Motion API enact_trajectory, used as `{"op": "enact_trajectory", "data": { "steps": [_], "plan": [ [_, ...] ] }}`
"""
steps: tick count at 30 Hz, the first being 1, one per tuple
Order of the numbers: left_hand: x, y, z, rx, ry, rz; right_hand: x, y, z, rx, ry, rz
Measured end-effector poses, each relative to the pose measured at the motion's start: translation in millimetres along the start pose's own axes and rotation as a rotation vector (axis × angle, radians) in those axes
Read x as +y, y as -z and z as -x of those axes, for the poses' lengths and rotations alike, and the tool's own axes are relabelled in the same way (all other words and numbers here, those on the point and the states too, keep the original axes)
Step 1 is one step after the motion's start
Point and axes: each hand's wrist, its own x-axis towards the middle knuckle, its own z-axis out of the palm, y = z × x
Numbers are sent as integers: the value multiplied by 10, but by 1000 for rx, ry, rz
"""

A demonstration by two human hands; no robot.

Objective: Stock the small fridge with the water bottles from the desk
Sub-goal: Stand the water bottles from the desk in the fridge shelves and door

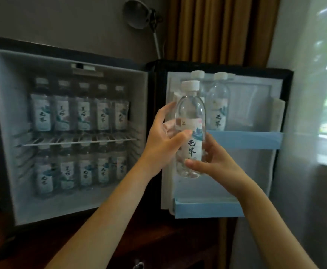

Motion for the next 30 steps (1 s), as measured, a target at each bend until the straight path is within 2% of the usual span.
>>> {"op": "enact_trajectory", "data": {
  "steps": [11, 18, 21, 24, 30],
  "plan": [
    [75, -1007, -533, -138, -59, -16, -341, 1007, 178, 183, 41, 239],
    [129, -1266, -875, -103, -115, -19, -449, 1276, -20, 278, 188, 281],
    [136, -1322, -1008, -97, -156, -50, -461, 1331, -171, 373, 227, 383],
    [156, -1338, -1158, -114, -200, -166, -460, 1374, -357, 479, 213, 532],
    [112, -1230, -1413, -149, -264, -556, -338, 1439, -586, 585, 145, 564]
  ]
}}
